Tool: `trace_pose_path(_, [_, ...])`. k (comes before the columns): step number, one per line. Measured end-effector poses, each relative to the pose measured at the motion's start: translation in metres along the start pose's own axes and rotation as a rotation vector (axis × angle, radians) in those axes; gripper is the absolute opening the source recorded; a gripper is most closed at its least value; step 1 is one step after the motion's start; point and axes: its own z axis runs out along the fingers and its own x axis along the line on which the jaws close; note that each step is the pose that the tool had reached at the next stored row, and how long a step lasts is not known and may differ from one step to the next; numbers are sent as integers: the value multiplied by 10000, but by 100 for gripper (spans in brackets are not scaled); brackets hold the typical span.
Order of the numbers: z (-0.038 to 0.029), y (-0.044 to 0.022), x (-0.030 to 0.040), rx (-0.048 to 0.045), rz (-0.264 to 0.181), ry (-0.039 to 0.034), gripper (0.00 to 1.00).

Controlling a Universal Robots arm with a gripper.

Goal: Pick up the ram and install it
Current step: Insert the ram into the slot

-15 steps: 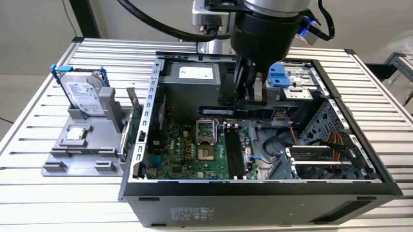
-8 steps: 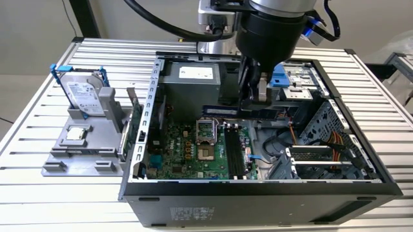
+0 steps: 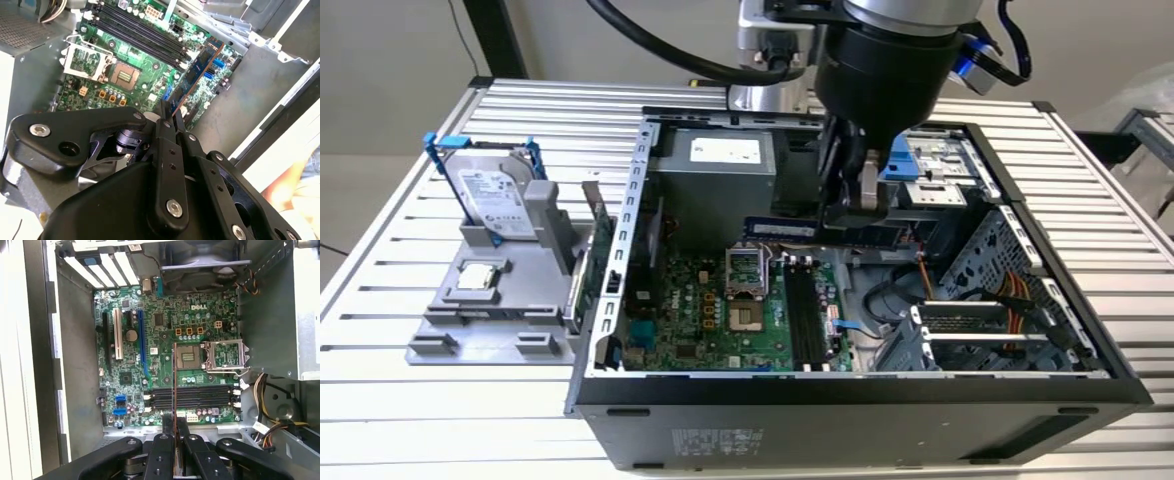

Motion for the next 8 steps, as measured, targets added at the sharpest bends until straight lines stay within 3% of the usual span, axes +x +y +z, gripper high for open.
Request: trace_pose_path(8, [-1, -20, -12, -4, 75, -2, 0])
